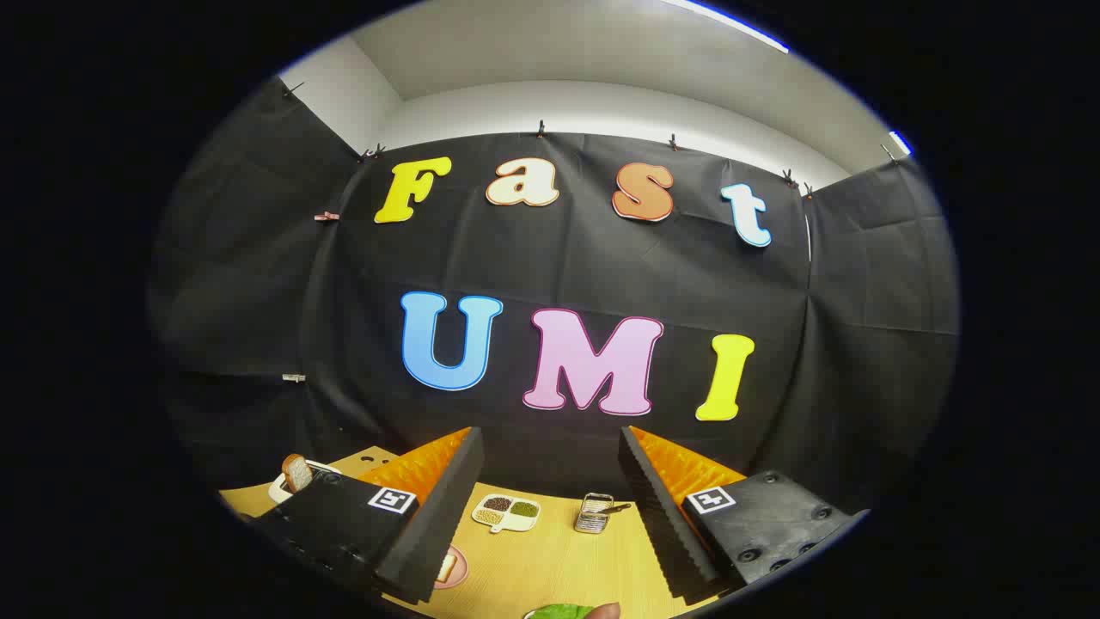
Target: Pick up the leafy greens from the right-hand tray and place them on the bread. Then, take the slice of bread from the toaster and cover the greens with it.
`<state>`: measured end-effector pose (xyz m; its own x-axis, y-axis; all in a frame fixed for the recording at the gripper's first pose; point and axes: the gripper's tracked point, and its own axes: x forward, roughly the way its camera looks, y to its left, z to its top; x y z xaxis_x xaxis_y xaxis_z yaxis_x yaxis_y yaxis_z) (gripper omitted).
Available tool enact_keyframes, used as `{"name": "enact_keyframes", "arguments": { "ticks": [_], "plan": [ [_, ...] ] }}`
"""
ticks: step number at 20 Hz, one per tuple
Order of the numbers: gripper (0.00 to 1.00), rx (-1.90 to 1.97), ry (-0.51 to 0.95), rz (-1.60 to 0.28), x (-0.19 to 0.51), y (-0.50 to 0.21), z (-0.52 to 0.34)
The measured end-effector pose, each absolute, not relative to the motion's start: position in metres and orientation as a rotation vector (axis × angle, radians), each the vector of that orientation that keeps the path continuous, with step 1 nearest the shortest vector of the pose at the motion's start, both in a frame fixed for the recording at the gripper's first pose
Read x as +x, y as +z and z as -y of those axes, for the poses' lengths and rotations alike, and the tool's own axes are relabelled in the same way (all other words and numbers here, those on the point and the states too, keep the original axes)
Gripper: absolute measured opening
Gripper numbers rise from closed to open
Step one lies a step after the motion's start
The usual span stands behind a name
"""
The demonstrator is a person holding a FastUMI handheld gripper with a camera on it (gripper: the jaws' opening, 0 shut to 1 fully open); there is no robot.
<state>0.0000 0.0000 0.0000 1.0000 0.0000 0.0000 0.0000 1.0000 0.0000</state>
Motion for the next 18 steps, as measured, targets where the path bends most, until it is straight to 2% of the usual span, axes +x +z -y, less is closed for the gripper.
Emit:
{"name": "enact_keyframes", "arguments": {
  "ticks": [18],
  "plan": [
    [0.98,-0.006,0.022,-0.021,0.0037,-0.0071,0.0035]
  ]
}}
